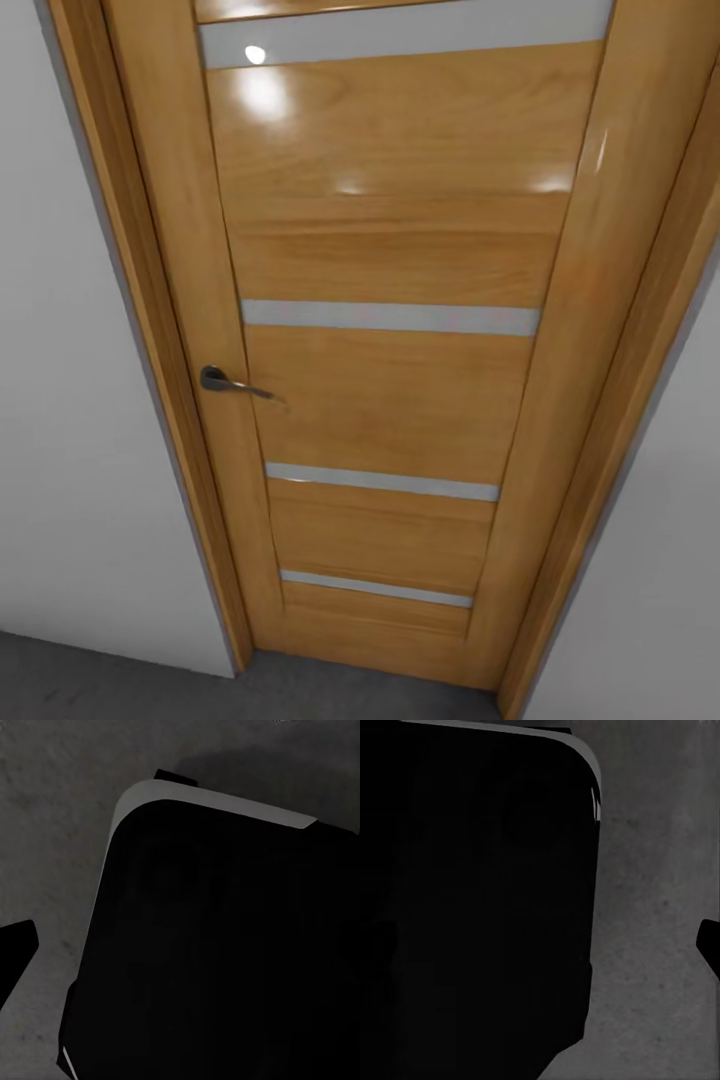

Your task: Move the two storage containers from the living room to the garage. In the garage, place one container on the floor and stack the other container on top of it (either order is fine).

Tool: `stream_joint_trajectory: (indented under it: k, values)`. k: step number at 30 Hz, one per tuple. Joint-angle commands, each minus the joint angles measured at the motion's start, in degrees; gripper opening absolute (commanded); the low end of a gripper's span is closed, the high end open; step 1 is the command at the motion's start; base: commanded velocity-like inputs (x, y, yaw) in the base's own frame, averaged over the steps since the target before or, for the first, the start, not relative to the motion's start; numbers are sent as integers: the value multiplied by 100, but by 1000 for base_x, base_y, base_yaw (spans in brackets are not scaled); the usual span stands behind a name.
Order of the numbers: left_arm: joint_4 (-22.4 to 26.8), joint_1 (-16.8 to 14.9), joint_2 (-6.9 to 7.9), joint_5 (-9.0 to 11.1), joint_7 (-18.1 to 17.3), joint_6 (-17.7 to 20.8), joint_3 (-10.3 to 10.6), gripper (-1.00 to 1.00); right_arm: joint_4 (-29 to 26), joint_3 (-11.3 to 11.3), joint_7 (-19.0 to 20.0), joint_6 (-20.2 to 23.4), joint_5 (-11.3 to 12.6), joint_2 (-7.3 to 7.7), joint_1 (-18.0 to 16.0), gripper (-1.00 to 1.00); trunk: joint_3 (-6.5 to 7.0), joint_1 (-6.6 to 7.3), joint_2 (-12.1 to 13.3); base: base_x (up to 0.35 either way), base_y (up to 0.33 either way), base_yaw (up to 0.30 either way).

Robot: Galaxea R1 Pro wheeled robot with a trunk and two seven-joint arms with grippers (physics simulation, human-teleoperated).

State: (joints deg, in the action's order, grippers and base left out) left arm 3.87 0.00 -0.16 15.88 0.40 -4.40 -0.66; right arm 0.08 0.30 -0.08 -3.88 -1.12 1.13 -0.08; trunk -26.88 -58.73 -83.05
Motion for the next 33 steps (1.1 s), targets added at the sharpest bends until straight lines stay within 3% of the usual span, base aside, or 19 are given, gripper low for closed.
stream_joint_trajectory:
  k: [1,33]
  values:
    - [5,0,-2,21,4,-13,-4,100,1,2,-1,-16,-12,3,-1,100,-5,0,-3,3,0,149]
    - [0,1,-2,34,4,-13,0,100,12,-4,41,-10,-52,-55,-1,100,-5,0,-3,0,0,11]
